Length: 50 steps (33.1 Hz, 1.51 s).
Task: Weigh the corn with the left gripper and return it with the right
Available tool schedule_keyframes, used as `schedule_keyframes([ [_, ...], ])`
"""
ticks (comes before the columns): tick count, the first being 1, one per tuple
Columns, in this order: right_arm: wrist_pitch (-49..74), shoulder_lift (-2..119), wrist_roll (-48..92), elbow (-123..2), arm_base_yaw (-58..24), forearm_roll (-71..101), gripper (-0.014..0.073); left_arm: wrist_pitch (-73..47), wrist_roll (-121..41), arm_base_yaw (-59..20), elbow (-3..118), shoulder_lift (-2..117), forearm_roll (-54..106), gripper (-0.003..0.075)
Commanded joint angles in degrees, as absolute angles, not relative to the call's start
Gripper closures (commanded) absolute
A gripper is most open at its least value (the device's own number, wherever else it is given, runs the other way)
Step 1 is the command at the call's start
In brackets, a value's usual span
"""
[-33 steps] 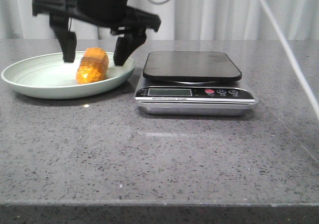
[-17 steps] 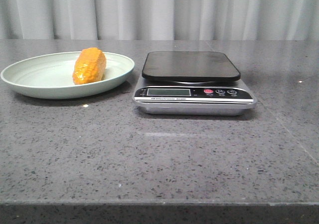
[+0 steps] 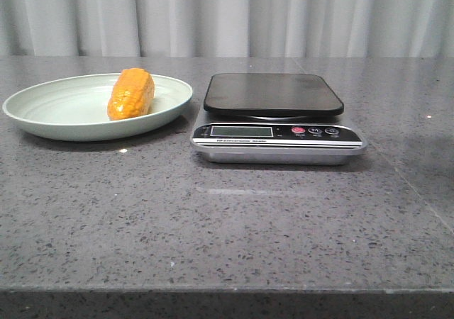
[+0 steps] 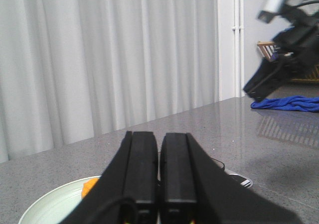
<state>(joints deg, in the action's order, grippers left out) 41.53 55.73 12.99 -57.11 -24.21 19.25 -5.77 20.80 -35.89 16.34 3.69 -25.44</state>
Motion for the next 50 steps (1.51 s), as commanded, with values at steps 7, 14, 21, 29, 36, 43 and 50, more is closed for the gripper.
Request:
schedule_keyframes([
  [7,23.32,30.26,14.08,-37.98,-23.81,20.62,-0.0003,-2.44,20.77,-36.23,17.88,4.34,-25.51,0.0594],
  [14,7.32,14.58,14.08,-22.24,-23.81,20.62,-0.0003,-2.81,20.77,-36.23,17.88,4.34,-25.51,0.0594],
  [21,-2.35,10.23,14.08,-16.47,-23.81,20.62,-0.0003,-3.05,20.77,-36.23,17.66,4.44,-25.51,0.0594],
  [29,-1.9,10.23,14.08,-16.47,-23.81,20.62,0.0365,-3.05,20.77,-36.23,17.66,4.44,-25.51,0.0594],
  [36,-1.9,10.23,14.08,-16.47,-23.81,20.69,0.0428,-3.05,20.77,-36.23,17.66,4.44,-25.51,0.0594],
  [43,-1.9,10.23,14.08,-16.47,-23.81,20.69,0.0428,-3.05,20.77,-36.23,17.66,4.44,-25.51,0.0594],
  [50,-1.9,10.23,14.08,-16.47,-23.81,20.69,0.0428,-3.05,20.77,-36.23,17.66,4.44,-25.51,0.0594],
])
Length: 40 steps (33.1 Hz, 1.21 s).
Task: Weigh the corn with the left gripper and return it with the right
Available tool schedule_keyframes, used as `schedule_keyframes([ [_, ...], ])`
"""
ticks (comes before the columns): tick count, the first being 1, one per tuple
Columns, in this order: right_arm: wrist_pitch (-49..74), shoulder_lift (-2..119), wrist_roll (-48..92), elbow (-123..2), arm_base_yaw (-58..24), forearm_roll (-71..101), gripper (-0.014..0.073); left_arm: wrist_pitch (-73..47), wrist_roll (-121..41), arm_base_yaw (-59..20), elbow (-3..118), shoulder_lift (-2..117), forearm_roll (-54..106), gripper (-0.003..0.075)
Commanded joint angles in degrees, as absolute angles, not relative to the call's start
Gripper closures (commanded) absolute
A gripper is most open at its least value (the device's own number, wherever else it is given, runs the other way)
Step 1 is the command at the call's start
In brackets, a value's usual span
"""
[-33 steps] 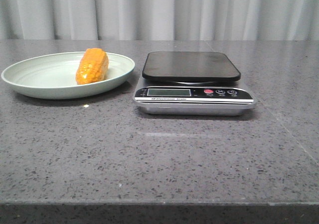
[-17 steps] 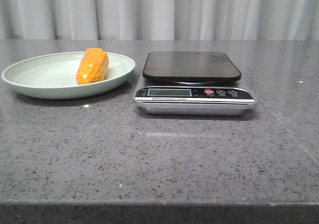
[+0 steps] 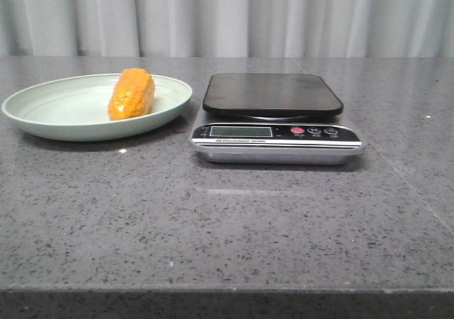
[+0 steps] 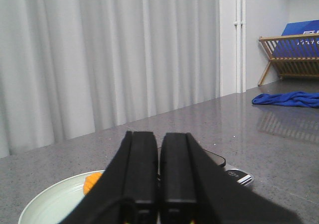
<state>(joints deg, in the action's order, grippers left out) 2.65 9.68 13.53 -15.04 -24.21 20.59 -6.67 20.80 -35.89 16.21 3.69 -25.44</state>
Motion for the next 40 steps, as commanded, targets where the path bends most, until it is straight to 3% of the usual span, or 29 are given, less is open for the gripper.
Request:
schedule_keyframes([
  [1,-1.9,10.23,14.08,-16.47,-23.81,20.69,0.0428,-3.05,20.77,-36.23,17.66,4.44,-25.51,0.0594],
  [9,-1.9,10.23,14.08,-16.47,-23.81,20.69,0.0428,-2.59,20.77,-32.16,14.34,4.44,-22.38,0.0594],
  [14,-1.9,10.23,14.08,-16.47,-23.81,20.69,0.0428,-2.46,20.09,-21.57,10.86,4.09,-18.43,0.0594],
  [19,-1.9,10.23,14.08,-16.47,-23.81,20.69,0.0428,0.0,7.1,-9.54,6.28,3.96,-7.57,0.0594],
  [25,-1.9,10.23,14.08,-16.47,-23.81,20.69,0.0428,0.0,5.78,1.39,1.33,3.21,-7.07,0.0594],
  [34,-1.91,10.23,14.08,-16.47,-23.81,20.69,0.0428,-2.69,5.78,8.95,-0.55,-1.42,-5.92,0.0594],
  [40,-1.85,10.23,14.08,-16.47,-23.81,20.69,0.0428,-2.58,5.9,8.9,-0.55,-1.42,-5.95,0.0594],
])
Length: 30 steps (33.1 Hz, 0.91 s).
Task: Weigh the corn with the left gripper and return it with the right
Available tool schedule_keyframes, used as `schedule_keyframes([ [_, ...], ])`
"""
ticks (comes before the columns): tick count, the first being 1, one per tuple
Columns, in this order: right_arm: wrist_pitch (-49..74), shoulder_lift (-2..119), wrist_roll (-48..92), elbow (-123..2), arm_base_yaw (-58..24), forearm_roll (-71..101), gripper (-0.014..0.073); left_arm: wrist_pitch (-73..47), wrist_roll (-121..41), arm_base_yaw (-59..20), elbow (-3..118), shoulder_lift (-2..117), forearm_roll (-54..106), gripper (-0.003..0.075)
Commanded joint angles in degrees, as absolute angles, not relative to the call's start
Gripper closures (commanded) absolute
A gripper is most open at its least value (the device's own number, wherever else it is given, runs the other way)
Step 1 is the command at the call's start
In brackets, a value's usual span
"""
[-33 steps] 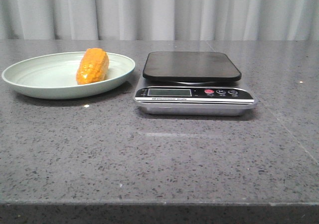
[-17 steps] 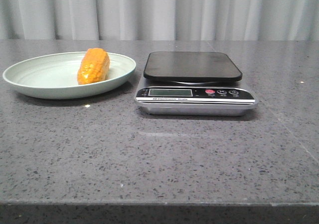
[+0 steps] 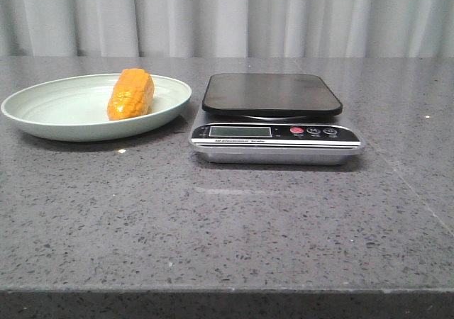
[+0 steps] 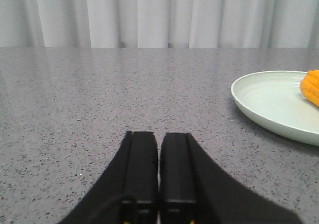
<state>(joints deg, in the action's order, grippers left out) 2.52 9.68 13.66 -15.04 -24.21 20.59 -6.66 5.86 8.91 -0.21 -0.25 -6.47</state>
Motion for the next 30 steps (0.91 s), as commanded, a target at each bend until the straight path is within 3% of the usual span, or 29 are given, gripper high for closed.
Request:
schedule_keyframes([
  [1,-1.85,10.23,14.08,-16.47,-23.81,20.69,0.0428,-2.58,5.9,8.9,-0.55,-1.42,-5.95,0.0594],
  [30,-2.7,9.61,14.08,-15.6,-22.34,18.82,0.0428,-2.58,5.9,8.9,-0.55,-1.42,-5.95,0.0594],
])
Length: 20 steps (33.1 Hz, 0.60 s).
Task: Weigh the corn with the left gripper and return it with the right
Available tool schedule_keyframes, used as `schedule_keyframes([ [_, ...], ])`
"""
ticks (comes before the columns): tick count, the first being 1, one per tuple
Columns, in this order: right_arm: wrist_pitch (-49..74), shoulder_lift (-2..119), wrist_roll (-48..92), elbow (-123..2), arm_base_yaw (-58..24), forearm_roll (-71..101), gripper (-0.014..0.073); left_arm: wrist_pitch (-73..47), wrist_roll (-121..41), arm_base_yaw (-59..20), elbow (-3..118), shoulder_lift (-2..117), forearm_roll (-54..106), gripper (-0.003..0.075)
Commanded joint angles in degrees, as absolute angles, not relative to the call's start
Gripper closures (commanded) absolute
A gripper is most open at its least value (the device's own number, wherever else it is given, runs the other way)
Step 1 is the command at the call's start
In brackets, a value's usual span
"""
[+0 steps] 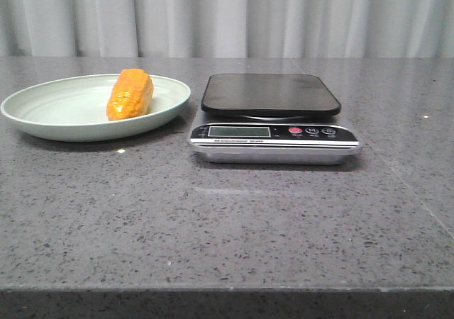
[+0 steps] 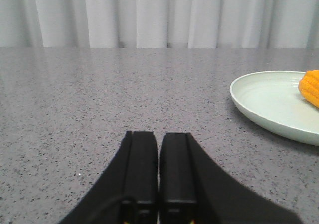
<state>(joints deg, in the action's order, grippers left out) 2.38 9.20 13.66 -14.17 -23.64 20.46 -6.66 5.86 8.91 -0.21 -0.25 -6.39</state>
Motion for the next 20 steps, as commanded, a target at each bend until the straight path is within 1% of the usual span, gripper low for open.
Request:
schedule_keyframes([
  [1,-3.49,9.61,14.08,-15.32,-21.43,17.05,0.0428,-2.58,5.9,8.9,-0.55,-1.42,-5.95,0.0594],
  [5,-3.5,9.61,14.08,-13.74,-15.04,13.03,0.0428,-2.58,5.9,8.9,-0.55,-1.42,-5.95,0.0594],
  [10,-3.63,9.08,14.08,-9.61,-4.29,12.83,0.0428,-2.58,5.9,8.9,-0.55,-1.42,-5.95,0.0594],
  [13,-3.62,7.59,13.83,-7.28,0.48,12.83,0.0428,-2.58,5.9,8.9,-0.55,-1.42,-5.95,0.0594],
  [16,-4.58,5.8,13.76,-4.89,2.09,12.01,0.0428,-2.58,5.9,8.9,-0.55,-1.42,-5.95,0.0594],
  [20,-5.32,2.64,12.96,-1.71,1.8,8.44,0.0428,-2.58,5.9,8.9,-0.55,-1.42,-5.95,0.0594],
])
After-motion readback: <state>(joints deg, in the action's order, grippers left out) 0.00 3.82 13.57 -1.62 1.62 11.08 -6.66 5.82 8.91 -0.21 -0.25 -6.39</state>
